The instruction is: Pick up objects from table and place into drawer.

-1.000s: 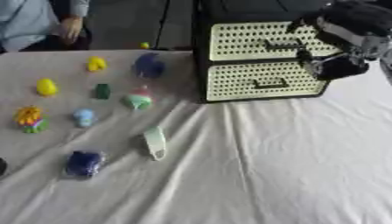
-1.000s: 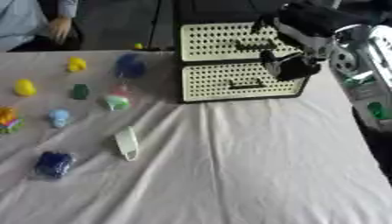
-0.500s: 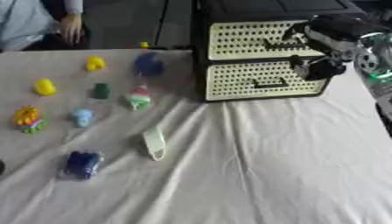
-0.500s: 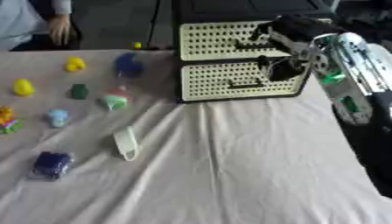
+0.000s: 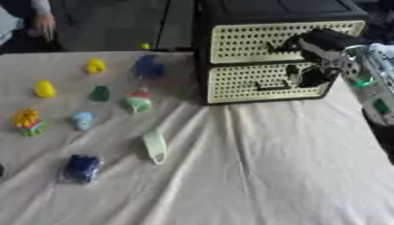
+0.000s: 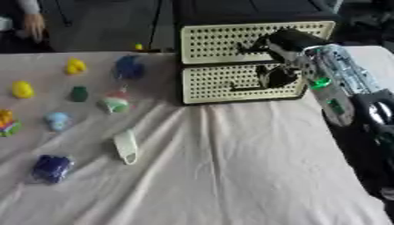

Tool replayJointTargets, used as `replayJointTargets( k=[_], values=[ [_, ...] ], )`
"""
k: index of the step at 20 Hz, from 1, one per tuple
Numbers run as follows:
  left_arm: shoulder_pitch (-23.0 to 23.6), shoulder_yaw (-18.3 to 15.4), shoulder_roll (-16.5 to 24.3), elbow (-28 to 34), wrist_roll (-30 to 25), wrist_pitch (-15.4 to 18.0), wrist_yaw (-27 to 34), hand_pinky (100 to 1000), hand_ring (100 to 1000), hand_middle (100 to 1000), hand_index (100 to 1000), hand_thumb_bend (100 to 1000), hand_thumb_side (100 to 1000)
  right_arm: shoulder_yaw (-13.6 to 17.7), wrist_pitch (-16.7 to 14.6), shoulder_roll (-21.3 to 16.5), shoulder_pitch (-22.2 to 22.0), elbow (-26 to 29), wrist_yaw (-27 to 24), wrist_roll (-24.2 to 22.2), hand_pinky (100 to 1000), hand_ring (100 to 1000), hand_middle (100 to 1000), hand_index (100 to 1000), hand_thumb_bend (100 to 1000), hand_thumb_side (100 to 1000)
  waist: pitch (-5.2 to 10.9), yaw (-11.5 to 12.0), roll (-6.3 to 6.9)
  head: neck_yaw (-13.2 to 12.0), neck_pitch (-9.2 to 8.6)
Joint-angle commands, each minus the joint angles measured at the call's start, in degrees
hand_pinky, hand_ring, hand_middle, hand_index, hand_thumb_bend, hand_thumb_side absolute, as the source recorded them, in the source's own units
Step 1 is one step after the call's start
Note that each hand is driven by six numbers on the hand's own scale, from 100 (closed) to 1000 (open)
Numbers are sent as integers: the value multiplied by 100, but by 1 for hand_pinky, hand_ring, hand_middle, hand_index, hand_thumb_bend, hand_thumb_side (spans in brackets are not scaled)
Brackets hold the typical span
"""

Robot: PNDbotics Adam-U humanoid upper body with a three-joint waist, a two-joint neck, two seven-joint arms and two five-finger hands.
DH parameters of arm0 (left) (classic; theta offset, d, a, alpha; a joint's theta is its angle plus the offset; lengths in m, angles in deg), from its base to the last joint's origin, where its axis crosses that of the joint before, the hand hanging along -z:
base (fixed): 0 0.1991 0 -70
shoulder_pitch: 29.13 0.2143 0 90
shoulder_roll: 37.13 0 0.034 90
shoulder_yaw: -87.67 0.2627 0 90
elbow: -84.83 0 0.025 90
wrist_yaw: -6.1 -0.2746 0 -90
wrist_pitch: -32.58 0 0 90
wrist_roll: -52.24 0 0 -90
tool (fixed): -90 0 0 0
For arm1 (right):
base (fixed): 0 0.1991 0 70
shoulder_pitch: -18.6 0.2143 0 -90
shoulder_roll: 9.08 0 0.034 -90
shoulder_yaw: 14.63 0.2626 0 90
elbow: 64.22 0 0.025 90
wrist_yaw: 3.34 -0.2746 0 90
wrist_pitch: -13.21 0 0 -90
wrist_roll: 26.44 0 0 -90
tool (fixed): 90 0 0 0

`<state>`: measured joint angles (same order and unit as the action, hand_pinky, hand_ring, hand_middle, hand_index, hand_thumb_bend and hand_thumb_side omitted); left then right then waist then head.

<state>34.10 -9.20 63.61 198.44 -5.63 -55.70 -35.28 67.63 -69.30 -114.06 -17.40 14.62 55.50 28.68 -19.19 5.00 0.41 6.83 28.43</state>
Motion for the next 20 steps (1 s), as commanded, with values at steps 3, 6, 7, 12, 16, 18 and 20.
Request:
replayJointTargets(
  k=[3, 6, 7, 12, 16, 18, 20],
  values=[
    [-82, -28, 80, 99, -14, -2, 28, 529, 655, 823, 878, 100, 1000, 66, -16, -74, 161, -234, 78, 83, 100, 156, 119, 837, 100, 118, 79, 9, 6, 32, -94],
    [-80, -34, 83, 99, -6, -6, 34, 528, 655, 823, 877, 100, 1000, 61, -55, -81, 156, -280, 45, 23, 100, 156, 119, 801, 100, 117, 72, -5, 5, 35, -88],
    [-81, -33, 83, 99, -6, -5, 35, 529, 655, 822, 877, 100, 1000, 63, -64, -80, 155, -287, 18, 5, 100, 156, 118, 786, 100, 117, 71, -9, 4, 39, -85],
    [-76, -32, 80, 99, -3, -5, 39, 529, 655, 822, 877, 100, 1000, 41, -121, -139, 80, -148, -72, -73, 100, 156, 117, 725, 100, 117, 74, -40, 11, 25, -73],
    [-78, -34, 78, 99, 0, -3, 39, 528, 655, 822, 877, 100, 1000, 18, -141, -215, -26, 81, -211, -211, 100, 157, 117, 668, 100, 117, 82, -67, 17, 10, -57],
    [-79, -34, 76, 99, 1, -3, 38, 528, 655, 822, 877, 100, 1000, 12, -130, -243, -60, 174, -242, -265, 100, 157, 117, 668, 100, 117, 84, -73, 18, 7, -57],
    [-83, -34, 78, 99, 2, -2, 37, 529, 655, 822, 877, 100, 1000, -5, -138, -277, -99, 288, -252, -295, 100, 160, 119, 665, 100, 121, 88, -93, 22, -6, -50]
  ],
)
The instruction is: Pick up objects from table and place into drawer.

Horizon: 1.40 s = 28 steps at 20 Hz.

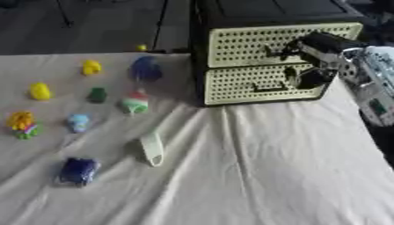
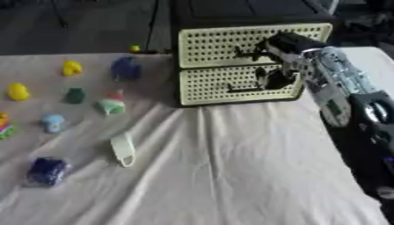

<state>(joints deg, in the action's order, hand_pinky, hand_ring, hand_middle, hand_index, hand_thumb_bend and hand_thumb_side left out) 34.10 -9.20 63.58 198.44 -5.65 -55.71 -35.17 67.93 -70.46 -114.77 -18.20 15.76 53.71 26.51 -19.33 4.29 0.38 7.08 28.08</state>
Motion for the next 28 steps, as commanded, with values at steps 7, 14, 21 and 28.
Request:
replayJointTargets(
  k=[7, 14, 21, 28],
  values=[
    [-92, -39, 90, 99, 14, 7, 19, 529, 655, 822, 876, 100, 1000, -88, -33, -480, -405, 1027, -144, -378, 100, 163, 120, 612, 100, 123, 116, -70, 30, -80, 2],
    [-102, -58, 93, 99, 37, -1, 12, 529, 656, 822, 876, 100, 1000, -29, 66, -822, -1046, 2201, -443, -521, 100, 160, 117, 575, 100, 124, 112, -102, 31, -145, -25],
    [-99, -78, 102, 99, 60, -7, -2, 530, 656, 822, 876, 100, 1000, 112, 206, -1028, -1579, 3143, -658, -573, 100, 159, 117, 571, 100, 126, 129, -128, 34, -197, -45],
    [-93, -86, 83, 99, 70, -12, 1, 529, 656, 822, 876, 100, 1000, 162, 185, -1059, -1833, 3459, -623, -579, 100, 162, 119, 581, 100, 128, 140, -155, 46, -230, -62]
  ],
)
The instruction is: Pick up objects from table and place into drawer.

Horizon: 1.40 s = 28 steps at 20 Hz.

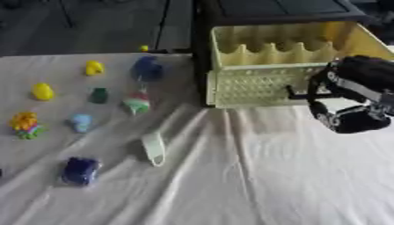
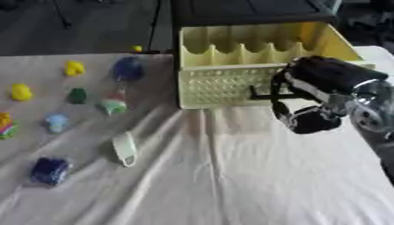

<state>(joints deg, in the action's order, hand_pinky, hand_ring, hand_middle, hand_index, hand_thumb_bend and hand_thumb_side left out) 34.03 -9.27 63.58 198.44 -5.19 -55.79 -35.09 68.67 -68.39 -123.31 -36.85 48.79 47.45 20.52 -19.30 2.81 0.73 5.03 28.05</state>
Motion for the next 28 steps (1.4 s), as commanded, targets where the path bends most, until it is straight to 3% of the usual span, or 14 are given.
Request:
replayJointTargets(
  k=[1, 4, 10, 19, 28],
  values=[
    [-85, -80, 82, 99, 29, 0, -6, 529, 655, 821, 875, 100, 1000, 92, -36, -205, 12, 157, 25, 22, 100, 164, 120, 593, 100, 129, 138, -12, 15, -24, -59],
    [-80, -81, 77, 99, 41, 11, -4, 530, 656, 822, 874, 100, 1000, 114, -27, -199, -58, 158, 139, -6, 100, 166, 122, 730, 100, 130, 136, -28, 24, -25, -63],
    [-71, -83, 69, 99, 40, 4, -3, 528, 655, 822, 875, 100, 1000, 156, -4, -207, -160, 159, 307, 214, 100, 163, 121, 900, 100, 107, 122, -44, 34, -49, -71],
    [-57, -90, 62, 99, 35, -8, -4, 527, 655, 822, 874, 100, 1000, 183, -78, -203, -259, 159, 511, 553, 100, 164, 122, 927, 100, 125, 111, -57, 48, -87, -65],
    [-30, -119, 94, 99, 78, -40, -33, 527, 656, 822, 875, 100, 1000, 618, -395, -274, -237, 159, -102, 1199, 100, 153, 115, 896, 100, 126, 117, -88, 53, -477, 17]
  ],
)
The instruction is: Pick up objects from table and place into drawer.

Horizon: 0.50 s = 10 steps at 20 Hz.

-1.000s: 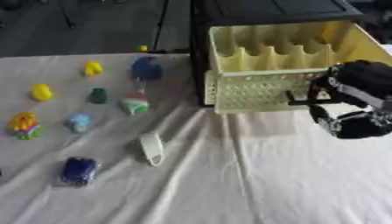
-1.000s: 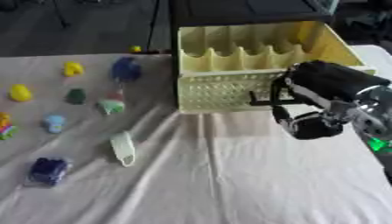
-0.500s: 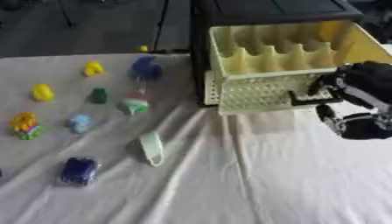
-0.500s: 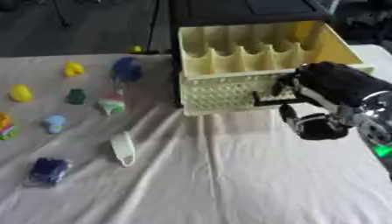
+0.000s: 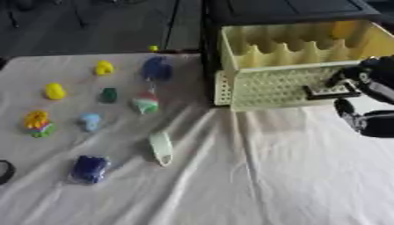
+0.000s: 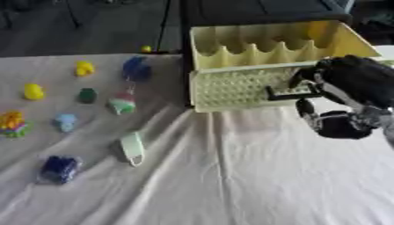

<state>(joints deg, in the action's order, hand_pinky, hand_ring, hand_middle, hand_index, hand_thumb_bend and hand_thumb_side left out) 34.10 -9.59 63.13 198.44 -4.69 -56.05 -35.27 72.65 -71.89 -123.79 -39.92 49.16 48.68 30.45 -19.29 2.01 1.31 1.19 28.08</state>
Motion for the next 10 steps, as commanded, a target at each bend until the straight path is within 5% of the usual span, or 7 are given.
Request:
replayJointTargets(
  k=[1, 10],
  values=[
    [-35, -90, 145, 99, 33, -17, -18, 527, 655, 822, 875, 100, 1000, 285, -63, -231, 63, 122, -335, 305, 100, 151, 114, 891, 100, 125, 116, -14, -5, -130, 26],
    [-39, -88, 143, 99, 39, -20, -22, 526, 655, 822, 874, 100, 1000, 479, -85, -232, -72, 122, -763, 423, 100, 149, 113, 887, 100, 127, 90, -35, 0, -156, 27]
  ],
)
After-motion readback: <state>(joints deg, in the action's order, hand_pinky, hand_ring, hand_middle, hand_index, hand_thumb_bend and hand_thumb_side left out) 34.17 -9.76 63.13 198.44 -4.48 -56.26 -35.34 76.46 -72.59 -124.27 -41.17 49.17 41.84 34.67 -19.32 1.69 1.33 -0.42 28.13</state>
